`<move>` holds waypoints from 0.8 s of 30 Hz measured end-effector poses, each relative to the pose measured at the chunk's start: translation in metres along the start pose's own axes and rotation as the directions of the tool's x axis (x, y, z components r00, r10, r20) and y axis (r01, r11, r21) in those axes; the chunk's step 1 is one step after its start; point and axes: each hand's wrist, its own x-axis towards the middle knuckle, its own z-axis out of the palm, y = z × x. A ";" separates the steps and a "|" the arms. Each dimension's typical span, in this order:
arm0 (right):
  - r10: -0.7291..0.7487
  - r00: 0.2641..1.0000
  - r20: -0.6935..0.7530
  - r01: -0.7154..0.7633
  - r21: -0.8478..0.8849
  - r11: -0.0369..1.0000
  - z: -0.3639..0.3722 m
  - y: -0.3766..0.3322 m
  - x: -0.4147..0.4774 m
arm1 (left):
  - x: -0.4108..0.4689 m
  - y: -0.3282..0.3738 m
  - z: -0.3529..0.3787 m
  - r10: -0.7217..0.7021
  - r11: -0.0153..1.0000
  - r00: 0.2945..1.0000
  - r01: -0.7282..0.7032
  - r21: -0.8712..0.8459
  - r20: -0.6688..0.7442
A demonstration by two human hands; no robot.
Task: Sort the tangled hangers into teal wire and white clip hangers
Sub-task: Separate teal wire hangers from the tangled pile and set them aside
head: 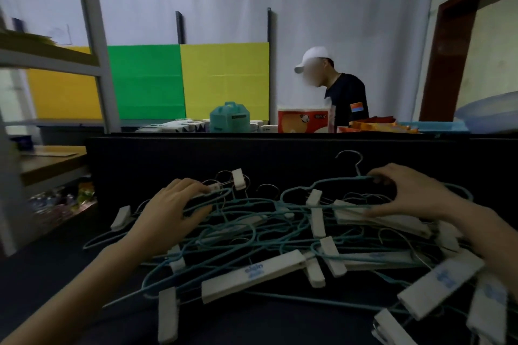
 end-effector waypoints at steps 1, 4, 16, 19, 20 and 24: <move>-0.007 1.000 -0.023 0.007 -0.010 1.000 -0.005 0.000 -0.002 | -0.009 -0.007 -0.006 -0.025 1.000 0.999 0.026 -0.008 0.026; -0.026 0.993 -0.115 0.025 -0.010 1.000 -0.015 0.003 -0.006 | -0.039 -0.028 -0.019 -0.113 0.993 0.991 0.115 -0.036 0.069; -0.108 0.990 -0.088 0.113 0.062 0.992 0.000 -0.008 0.006 | -0.122 -0.044 -0.022 -0.247 0.959 0.901 0.280 -0.043 0.357; -0.113 0.991 -0.076 0.118 0.074 0.990 0.003 -0.013 0.009 | -0.128 -0.047 -0.020 -0.197 0.973 0.929 0.225 -0.054 0.315; -0.114 0.991 -0.070 0.119 0.075 0.990 0.004 -0.013 0.010 | -0.128 -0.047 -0.020 -0.191 0.973 0.933 0.221 -0.066 0.305; -0.129 0.988 -0.081 0.135 0.079 0.988 0.005 -0.014 0.013 | -0.125 -0.045 -0.028 -0.182 0.966 0.951 0.221 -0.137 0.249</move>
